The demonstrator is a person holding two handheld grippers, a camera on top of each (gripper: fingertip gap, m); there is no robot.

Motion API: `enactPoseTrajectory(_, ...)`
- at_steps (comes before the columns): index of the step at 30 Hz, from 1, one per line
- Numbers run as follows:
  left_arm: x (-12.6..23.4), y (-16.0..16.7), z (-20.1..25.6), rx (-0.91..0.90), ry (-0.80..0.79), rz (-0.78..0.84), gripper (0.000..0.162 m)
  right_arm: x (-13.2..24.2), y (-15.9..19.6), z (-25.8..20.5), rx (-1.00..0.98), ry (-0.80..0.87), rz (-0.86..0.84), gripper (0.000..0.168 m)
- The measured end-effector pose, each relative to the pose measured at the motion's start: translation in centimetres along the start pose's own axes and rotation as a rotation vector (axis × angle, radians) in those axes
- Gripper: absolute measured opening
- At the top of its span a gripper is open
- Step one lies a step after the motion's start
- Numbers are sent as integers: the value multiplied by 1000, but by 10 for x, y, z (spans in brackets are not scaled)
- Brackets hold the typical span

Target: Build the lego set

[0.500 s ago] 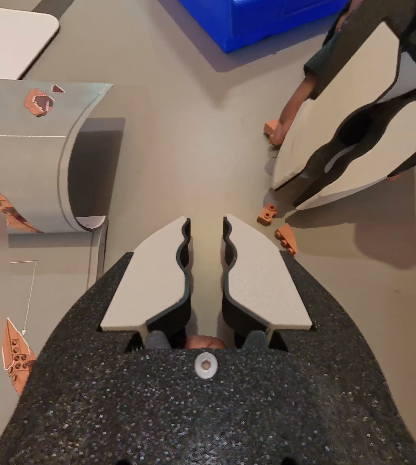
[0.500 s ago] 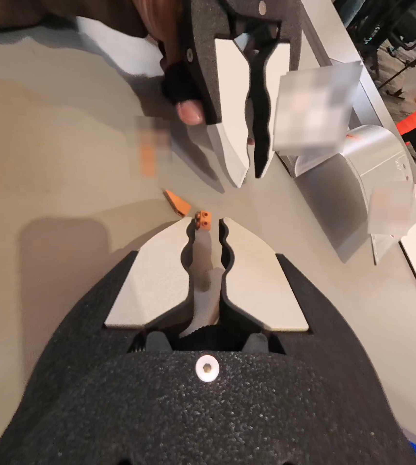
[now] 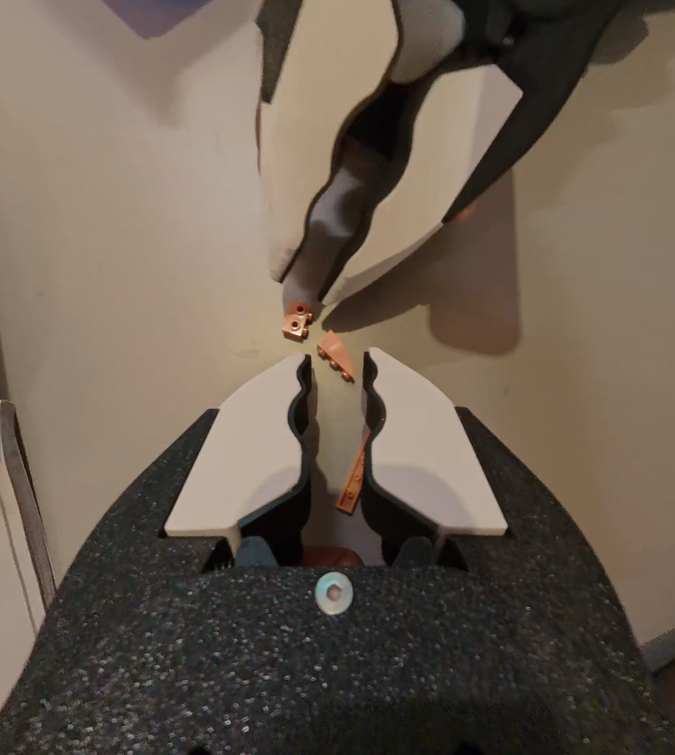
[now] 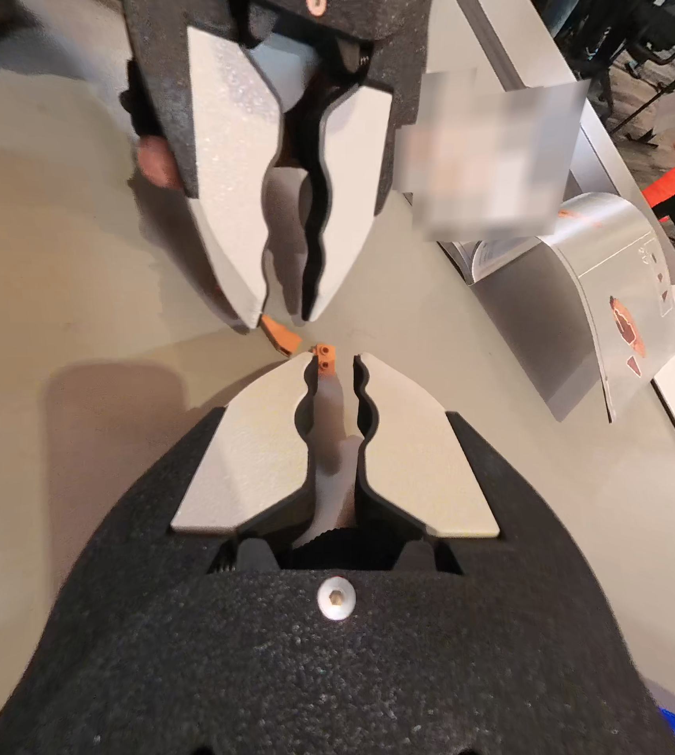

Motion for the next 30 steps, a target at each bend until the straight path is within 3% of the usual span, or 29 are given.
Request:
enactPoseTrajectory(4,-7,5,1,-38,-27,-90,19,0,1,1,0,5,-5,16)
enactPoseTrajectory(5,-8,4,1,-57,-34,-85,11,0,2,1,-2,6,-9,16)
enactPoseTrajectory(12,-10,3,2,-190,-25,-55,9,3,6,3,-72,-31,-31,17)
enactPoseTrajectory(20,-2,-27,-7,-493,-240,192,9,19,2,13,-440,-190,36,19)
enactPoseTrajectory(30,0,-41,-3,-707,-351,229,9,24,-4,16,-701,-334,137,19)
Point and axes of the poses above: each gripper's, where its closed fingertips meet, x back along the fingers, y out of its underside, z = x × y across the jaws, the point moved 4 cm from there along x, back along the fingers, and after that the axes turned 5 degrees about z, right-handed, at the moved point
